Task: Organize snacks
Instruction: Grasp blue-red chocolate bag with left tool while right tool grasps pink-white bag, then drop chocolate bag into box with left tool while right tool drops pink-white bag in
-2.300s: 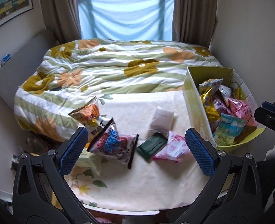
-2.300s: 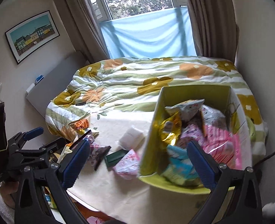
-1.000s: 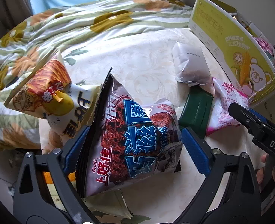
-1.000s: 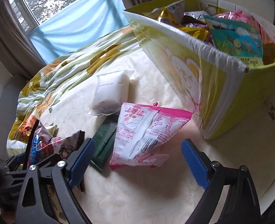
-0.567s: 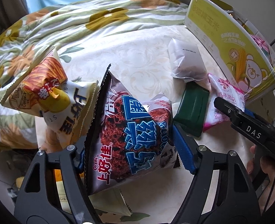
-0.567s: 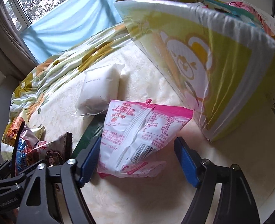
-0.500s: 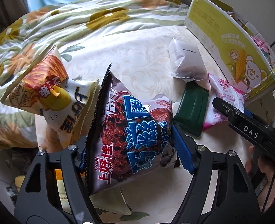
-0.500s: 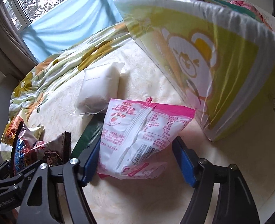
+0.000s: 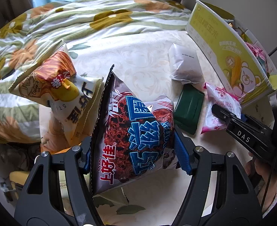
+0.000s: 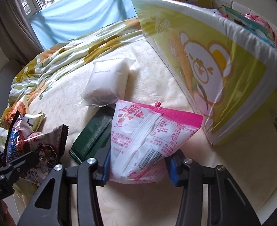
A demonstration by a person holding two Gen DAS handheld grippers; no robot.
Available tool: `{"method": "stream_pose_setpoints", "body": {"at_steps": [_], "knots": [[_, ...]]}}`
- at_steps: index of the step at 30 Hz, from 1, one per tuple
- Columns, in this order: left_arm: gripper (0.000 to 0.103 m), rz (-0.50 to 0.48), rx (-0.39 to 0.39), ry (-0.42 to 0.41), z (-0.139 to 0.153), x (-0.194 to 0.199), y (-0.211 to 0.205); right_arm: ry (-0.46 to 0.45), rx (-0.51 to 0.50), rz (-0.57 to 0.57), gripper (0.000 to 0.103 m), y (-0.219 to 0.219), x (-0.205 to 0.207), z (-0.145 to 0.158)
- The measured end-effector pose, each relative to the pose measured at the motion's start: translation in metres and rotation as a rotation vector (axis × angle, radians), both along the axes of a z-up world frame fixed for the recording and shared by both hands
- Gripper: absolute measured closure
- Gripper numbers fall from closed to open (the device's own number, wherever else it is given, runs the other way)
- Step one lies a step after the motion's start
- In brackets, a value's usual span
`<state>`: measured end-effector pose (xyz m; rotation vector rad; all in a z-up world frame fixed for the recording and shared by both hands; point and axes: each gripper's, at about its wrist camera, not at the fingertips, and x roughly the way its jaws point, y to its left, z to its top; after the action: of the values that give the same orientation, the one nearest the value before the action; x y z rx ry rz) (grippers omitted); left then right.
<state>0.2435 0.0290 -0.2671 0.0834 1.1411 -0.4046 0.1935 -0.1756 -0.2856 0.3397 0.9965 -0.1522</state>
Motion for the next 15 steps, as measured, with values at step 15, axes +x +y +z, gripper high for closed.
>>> {"method": "stream_pose_setpoints", "body": {"at_steps": [15], "knots": [[0.037, 0.117, -0.045, -0.095, 0.082, -0.04, -0.003, -0.106, 0.049, 0.213, 0.066, 0.004, -0.036, 0.077]]}}
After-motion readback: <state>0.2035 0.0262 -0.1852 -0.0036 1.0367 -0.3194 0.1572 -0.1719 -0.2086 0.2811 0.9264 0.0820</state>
